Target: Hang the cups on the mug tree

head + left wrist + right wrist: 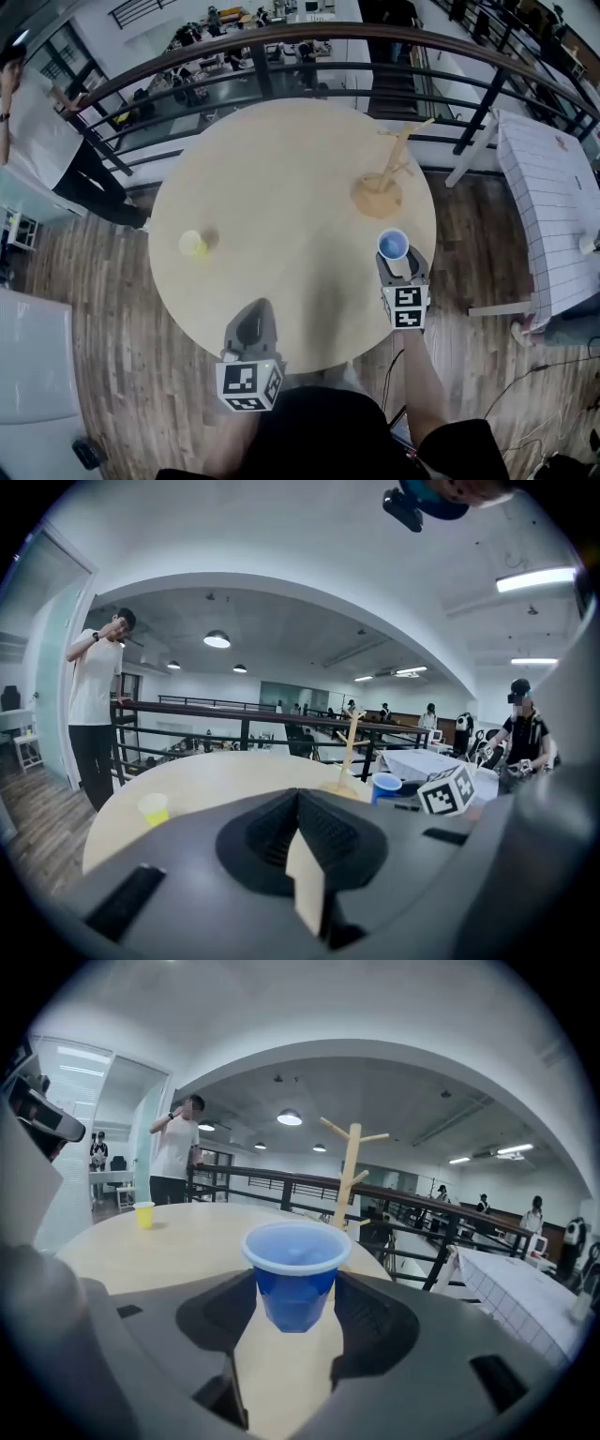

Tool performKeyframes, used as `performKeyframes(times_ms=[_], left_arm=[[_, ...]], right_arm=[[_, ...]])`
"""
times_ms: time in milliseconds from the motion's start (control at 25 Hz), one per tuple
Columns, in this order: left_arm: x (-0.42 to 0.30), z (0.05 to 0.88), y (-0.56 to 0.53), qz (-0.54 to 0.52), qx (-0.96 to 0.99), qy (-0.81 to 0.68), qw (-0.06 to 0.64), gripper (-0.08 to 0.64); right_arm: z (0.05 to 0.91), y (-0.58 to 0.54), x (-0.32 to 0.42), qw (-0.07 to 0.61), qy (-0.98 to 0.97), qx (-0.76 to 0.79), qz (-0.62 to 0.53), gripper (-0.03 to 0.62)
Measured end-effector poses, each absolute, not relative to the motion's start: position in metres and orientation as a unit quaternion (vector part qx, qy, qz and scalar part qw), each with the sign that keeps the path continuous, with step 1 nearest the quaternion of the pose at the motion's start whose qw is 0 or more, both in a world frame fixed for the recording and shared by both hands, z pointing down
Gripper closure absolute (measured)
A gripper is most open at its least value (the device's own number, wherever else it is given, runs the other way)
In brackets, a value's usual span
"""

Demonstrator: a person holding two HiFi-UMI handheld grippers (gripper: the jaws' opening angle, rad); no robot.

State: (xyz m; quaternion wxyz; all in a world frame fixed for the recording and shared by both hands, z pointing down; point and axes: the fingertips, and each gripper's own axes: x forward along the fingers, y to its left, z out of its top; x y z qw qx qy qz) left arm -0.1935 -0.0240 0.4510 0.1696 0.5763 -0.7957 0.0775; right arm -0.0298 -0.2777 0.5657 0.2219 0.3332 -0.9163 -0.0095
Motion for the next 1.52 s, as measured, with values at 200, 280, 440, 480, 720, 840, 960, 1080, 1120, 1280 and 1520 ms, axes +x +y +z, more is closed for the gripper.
performKeyframes(times_ms=[200, 280, 440, 480, 720, 840, 960, 1080, 1120, 1280, 1520], left_arm=[[-0.194, 0.450, -0.026, 0.074, 0.581, -0.793, 0.168, 0.549], [-0.194, 0.450, -0.026, 0.070, 0.580, -0.794, 0.167, 0.549], [-0.198, 0.450, -0.026, 0.063, 0.577, -0.797, 0.168, 0.549], [-0.199, 0.449, -0.025, 0.062, 0.575, -0.798, 0.168, 0.549], [-0.201, 0.450, -0.027, 0.048, 0.575, -0.799, 0.170, 0.549], [-0.201, 0.451, -0.032, 0.039, 0.579, -0.796, 0.172, 0.549], [-0.204, 0.453, -0.033, 0.029, 0.578, -0.797, 0.175, 0.549], [-0.211, 0.458, -0.031, 0.022, 0.570, -0.802, 0.178, 0.549], [-0.213, 0.460, -0.030, 0.019, 0.567, -0.804, 0.179, 0.549], [-0.221, 0.461, -0.026, 0.010, 0.556, -0.811, 0.182, 0.549], [-0.225, 0.464, -0.018, 0.006, 0.551, -0.813, 0.189, 0.549]], right_arm=[[0.540, -0.313, -0.018, 0.233, -0.904, 0.354, -0.044, 0.325], [0.533, -0.324, -0.017, 0.242, -0.900, 0.359, -0.053, 0.327], [0.528, -0.337, -0.014, 0.279, -0.889, 0.360, -0.047, 0.328], [0.528, -0.338, -0.014, 0.294, -0.886, 0.355, -0.043, 0.328], [0.516, -0.357, -0.013, 0.393, -0.867, 0.308, -0.011, 0.331], [0.504, -0.372, -0.017, 0.443, -0.851, 0.282, 0.000, 0.330], [0.495, -0.388, -0.022, 0.481, -0.836, 0.264, 0.001, 0.330], [0.493, -0.401, -0.029, 0.508, -0.823, 0.252, -0.004, 0.330], [0.491, -0.405, -0.032, 0.510, -0.822, 0.252, -0.003, 0.330], [0.480, -0.415, -0.041, 0.512, -0.820, 0.256, -0.009, 0.330], [0.476, -0.416, -0.057, 0.521, -0.815, 0.255, -0.022, 0.330]])
